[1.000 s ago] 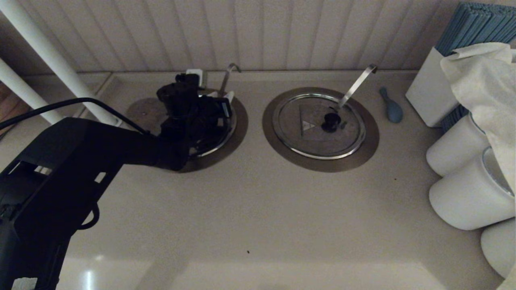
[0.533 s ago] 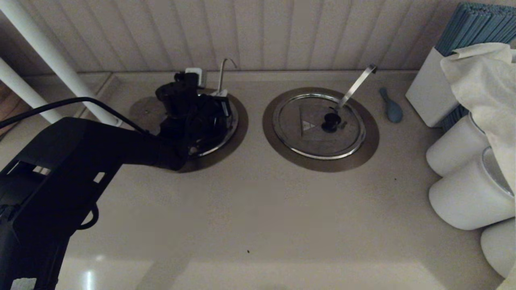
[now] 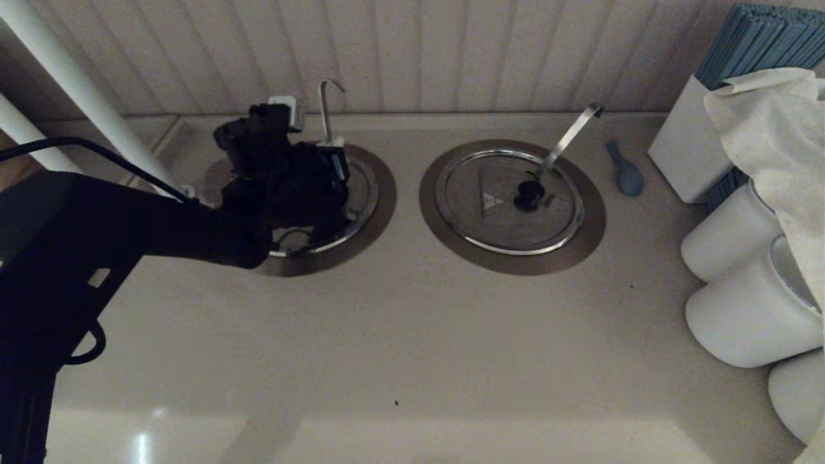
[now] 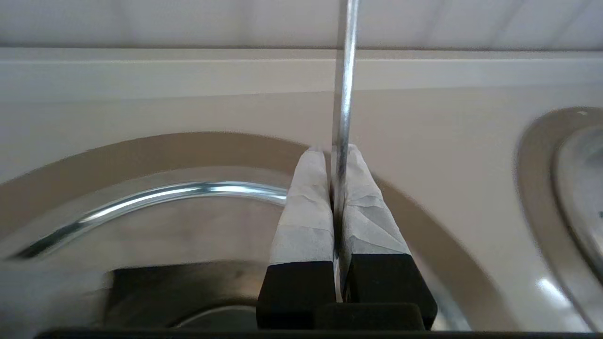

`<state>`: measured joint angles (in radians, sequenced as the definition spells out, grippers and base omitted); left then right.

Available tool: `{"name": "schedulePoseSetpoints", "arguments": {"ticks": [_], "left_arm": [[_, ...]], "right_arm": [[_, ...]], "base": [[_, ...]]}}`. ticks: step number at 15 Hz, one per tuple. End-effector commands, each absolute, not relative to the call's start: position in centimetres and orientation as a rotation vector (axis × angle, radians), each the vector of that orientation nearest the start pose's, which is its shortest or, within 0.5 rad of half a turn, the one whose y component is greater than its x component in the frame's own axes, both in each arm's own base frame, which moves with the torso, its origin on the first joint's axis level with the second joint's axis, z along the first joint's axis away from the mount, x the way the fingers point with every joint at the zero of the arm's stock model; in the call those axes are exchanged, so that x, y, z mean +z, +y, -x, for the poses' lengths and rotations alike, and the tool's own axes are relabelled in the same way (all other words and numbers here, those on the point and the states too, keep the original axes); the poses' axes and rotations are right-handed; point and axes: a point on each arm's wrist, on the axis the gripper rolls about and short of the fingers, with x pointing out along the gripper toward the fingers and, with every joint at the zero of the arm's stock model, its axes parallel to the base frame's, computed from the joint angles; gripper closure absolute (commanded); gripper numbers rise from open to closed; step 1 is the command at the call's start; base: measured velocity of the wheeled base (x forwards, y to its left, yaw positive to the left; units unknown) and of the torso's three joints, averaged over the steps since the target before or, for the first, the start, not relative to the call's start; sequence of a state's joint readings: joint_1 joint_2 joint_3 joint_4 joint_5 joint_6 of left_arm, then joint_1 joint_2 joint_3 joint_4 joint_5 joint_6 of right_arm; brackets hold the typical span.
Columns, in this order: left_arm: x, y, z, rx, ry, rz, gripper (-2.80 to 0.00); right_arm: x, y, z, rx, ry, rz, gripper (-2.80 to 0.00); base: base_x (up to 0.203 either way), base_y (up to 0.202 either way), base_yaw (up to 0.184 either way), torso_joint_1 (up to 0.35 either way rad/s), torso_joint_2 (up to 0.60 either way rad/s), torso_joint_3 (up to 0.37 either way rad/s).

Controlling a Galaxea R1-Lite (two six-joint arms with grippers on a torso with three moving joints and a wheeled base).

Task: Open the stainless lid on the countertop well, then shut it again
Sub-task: Stir with a spoon

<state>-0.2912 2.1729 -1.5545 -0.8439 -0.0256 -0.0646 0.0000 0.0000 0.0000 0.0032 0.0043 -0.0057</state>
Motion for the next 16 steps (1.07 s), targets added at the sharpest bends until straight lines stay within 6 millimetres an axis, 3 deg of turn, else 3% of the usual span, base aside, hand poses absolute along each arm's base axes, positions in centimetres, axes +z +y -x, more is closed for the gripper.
{"name": "schedulePoseSetpoints", "arguments": {"ticks": [1, 7, 9, 12, 16], "left_arm": [[24.0, -12.5, -42.9, -0.314, -0.216, 0.092, 0.0], [26.2, -9.5, -40.1, -0.355, -0.046, 0.066, 0.0], [27.5, -7.7, -39.0, -0.362, -0.002, 0.062, 0.0], [27.2, -5.7, -39.5, -0.33, 0.004, -0.004, 0.0], [27.2, -5.3, -39.6, -0.31, -0.001, -0.029, 0.0]], "right_arm": [[7.5, 0.0, 2.3, 0.005, 0.005, 0.006, -2.8], [7.5, 0.0, 2.3, 0.005, 0.003, 0.006, -2.8], [7.5, 0.0, 2.3, 0.005, 0.004, 0.006, -2.8], [7.5, 0.0, 2.3, 0.005, 0.003, 0.006, -2.8], [7.5, 0.0, 2.3, 0.005, 0.004, 0.006, -2.8]], "base": [[0.0, 0.0, 0.0, 0.0, 0.0, 0.0], [0.0, 0.0, 0.0, 0.0, 0.0, 0.0], [0.0, 0.0, 0.0, 0.0, 0.0, 0.0], [0.0, 0.0, 0.0, 0.0, 0.0, 0.0], [0.0, 0.0, 0.0, 0.0, 0.0, 0.0]]}}
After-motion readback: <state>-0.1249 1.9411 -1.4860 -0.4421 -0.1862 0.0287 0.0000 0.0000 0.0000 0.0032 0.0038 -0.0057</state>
